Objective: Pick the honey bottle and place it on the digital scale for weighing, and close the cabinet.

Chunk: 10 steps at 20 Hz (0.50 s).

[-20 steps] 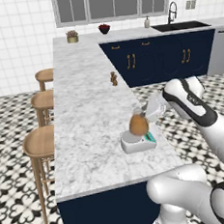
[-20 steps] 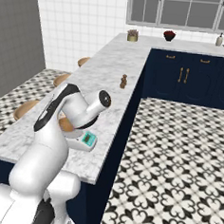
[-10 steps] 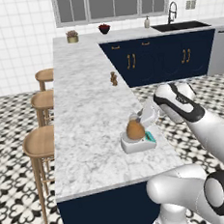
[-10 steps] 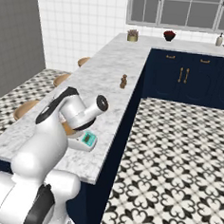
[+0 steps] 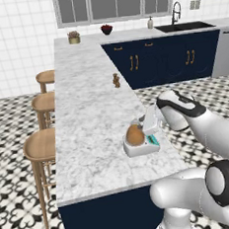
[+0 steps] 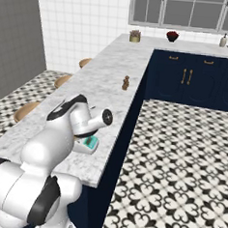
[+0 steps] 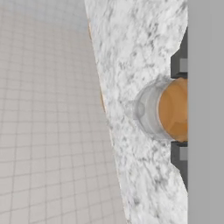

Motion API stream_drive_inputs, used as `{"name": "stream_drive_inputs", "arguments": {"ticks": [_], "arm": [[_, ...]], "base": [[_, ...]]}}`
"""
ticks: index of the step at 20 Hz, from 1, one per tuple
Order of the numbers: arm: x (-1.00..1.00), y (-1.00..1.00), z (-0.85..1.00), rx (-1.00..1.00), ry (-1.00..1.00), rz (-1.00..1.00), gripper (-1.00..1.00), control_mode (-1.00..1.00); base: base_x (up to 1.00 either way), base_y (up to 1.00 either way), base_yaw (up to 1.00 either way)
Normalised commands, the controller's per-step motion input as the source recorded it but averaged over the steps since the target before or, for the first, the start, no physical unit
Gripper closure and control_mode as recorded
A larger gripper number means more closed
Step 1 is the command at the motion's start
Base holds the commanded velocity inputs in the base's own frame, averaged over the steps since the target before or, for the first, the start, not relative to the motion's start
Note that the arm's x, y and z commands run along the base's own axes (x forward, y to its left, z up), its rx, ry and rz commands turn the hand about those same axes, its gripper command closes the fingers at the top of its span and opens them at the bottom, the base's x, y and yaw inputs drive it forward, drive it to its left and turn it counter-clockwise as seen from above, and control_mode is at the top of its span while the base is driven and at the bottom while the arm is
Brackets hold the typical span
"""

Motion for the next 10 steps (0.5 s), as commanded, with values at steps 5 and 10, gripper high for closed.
{"name": "stream_drive_inputs", "arguments": {"ticks": [5,10], "arm": [[0.14,0.0,-0.09,-0.02,-0.08,0.0,1.0,-1.0],[0.21,-0.02,-0.29,-0.03,0.0,0.0,1.0,-1.0]], "base": [[0.0,0.0,0.0],[0.0,0.0,0.0]]}}
